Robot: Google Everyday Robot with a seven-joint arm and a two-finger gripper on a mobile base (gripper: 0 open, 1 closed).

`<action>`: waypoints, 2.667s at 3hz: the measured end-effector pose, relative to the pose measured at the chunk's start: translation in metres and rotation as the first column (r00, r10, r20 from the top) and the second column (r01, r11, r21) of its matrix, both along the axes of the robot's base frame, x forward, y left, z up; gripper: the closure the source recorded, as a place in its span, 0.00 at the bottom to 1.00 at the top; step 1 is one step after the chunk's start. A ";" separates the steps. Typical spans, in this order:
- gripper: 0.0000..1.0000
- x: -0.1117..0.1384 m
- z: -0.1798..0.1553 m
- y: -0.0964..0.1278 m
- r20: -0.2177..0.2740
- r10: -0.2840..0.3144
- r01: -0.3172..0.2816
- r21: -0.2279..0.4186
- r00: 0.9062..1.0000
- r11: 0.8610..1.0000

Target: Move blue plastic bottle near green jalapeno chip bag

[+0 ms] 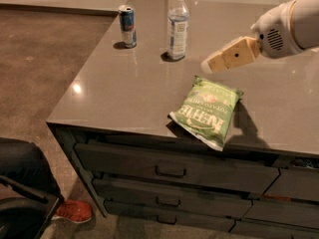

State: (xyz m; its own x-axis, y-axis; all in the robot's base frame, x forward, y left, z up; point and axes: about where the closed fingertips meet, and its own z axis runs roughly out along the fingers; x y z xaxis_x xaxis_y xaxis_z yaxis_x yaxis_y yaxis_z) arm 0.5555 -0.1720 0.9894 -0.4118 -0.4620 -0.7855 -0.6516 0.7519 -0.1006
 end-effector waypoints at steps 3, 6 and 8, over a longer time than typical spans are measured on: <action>0.00 0.037 -0.020 0.025 -0.008 -0.077 0.077 0.087 0.997 0.993; 0.00 0.121 -0.042 0.058 0.086 -0.214 0.190 0.233 0.973 0.954; 0.00 0.194 -0.056 0.062 0.150 -0.260 0.218 0.253 0.954 0.943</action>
Offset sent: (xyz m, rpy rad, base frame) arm 0.0253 0.0170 -0.0163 0.0616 0.0327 -0.0496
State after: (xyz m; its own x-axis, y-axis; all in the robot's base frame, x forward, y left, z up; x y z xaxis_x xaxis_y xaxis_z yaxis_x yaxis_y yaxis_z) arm 0.7493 -0.1097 0.9338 -0.3309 -0.1642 -0.9293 -0.4370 0.8995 -0.0033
